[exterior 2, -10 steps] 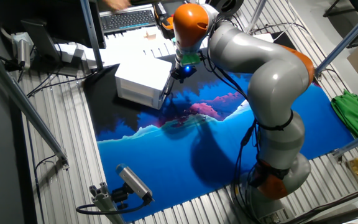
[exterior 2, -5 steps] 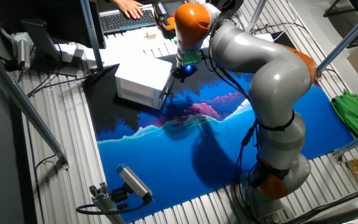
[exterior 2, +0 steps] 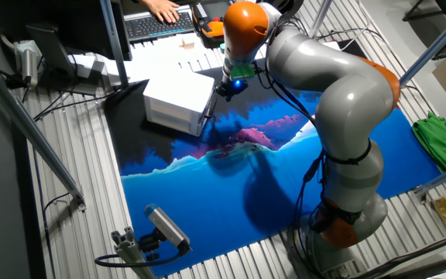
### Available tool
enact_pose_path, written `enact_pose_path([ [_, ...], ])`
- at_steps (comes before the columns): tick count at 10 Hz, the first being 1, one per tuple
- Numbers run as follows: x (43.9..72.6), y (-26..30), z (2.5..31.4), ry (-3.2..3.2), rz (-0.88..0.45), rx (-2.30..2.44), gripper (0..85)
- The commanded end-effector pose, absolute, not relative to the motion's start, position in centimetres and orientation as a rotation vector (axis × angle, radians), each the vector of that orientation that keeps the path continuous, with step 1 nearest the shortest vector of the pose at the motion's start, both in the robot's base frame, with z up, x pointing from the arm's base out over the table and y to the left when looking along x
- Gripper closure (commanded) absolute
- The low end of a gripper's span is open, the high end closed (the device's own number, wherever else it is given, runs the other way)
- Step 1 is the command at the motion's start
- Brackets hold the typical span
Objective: Use the gripper to push and close the drawer
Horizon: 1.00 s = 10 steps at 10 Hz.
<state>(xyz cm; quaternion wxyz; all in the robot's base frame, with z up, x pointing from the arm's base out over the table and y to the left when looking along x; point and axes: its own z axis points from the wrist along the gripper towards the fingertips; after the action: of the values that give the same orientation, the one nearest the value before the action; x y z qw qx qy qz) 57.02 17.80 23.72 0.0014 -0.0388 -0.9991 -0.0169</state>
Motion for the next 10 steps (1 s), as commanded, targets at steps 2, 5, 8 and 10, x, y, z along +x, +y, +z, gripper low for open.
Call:
enact_pose_path([
  [2,56.8,17.8,25.2,-3.127,-0.071,-0.136,85.0],
  [5,56.5,16.6,26.9,-3.123,-0.056,-0.105,85.0],
  [8,56.6,16.7,27.3,-3.128,-0.047,-0.117,85.0],
  [10,56.6,16.9,27.7,-3.121,-0.042,-0.122,85.0],
])
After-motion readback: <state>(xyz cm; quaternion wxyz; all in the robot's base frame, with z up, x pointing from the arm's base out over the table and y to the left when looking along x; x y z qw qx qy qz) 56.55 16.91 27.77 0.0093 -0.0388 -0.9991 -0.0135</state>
